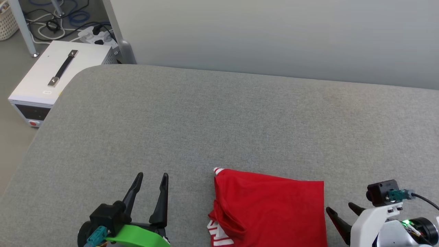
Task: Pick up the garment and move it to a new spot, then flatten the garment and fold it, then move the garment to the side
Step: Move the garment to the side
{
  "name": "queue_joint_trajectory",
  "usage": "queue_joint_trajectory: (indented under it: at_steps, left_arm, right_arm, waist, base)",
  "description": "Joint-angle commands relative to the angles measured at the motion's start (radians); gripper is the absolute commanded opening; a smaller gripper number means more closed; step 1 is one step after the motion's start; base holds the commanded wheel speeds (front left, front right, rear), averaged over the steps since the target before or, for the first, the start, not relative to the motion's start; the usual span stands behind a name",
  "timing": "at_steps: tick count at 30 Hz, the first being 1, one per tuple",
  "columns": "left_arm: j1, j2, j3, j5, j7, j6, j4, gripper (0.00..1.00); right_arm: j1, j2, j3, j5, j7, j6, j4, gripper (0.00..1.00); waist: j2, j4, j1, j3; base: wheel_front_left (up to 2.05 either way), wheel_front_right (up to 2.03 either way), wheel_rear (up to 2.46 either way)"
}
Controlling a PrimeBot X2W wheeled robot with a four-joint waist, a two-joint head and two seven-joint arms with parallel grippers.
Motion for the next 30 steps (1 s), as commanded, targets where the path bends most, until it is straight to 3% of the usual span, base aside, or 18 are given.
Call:
queue_joint_trajectory:
  at_steps: [1,5,9,23,24,26,30]
  left_arm:
    - [-0.027,0.0,-0.002,-0.003,-0.006,-0.003,0.003,1.0]
    - [-0.049,-0.002,-0.011,-0.002,-0.006,-0.003,0.004,1.0]
    - [-0.067,-0.003,-0.025,-0.006,-0.006,-0.003,0.012,1.0]
    - [-0.099,-0.004,-0.051,-0.007,-0.006,-0.003,0.034,1.0]
    - [-0.099,-0.003,-0.052,-0.007,-0.006,-0.003,0.035,1.0]
    - [-0.098,-0.003,-0.053,-0.007,-0.006,-0.003,0.038,1.0]
    - [-0.096,0.002,-0.056,-0.009,-0.006,-0.003,0.046,1.0]
  right_arm:
    - [-0.023,-0.009,0.004,0.015,0.055,-0.001,-0.005,1.0]
    - [-0.06,0.017,-0.012,0.051,0.197,-0.001,0.015,1.0]
    - [-0.098,0.033,-0.012,0.047,0.259,-0.001,0.056,1.0]
    - [-0.138,0.077,0.054,0.031,0.273,-0.001,0.229,0.97]
    - [-0.139,0.078,0.058,0.031,0.269,-0.001,0.238,0.6]
    - [-0.141,0.075,0.07,0.03,0.257,-0.001,0.253,0.0]
    - [-0.151,0.056,0.095,0.025,0.211,-0.001,0.261,0.0]
  waist:
    - [0.0,0.016,0.0,0.021]
    - [0.0,0.04,0.0,0.052]
    - [0.0,0.065,0.0,0.081]
    - [0.0,0.125,0.0,0.12]
    - [0.0,0.126,0.0,0.12]
    - [0.0,0.126,0.0,0.118]
    - [0.0,0.114,0.0,0.104]
  base:
    - [0.0,0.0,0.0]
    - [0.0,0.0,0.0]
    - [0.0,0.0,0.0]
    - [0.0,0.0,0.0]
    - [0.0,0.0,0.0]
    - [0.0,0.0,0.0]
    - [0.0,0.0,0.0]
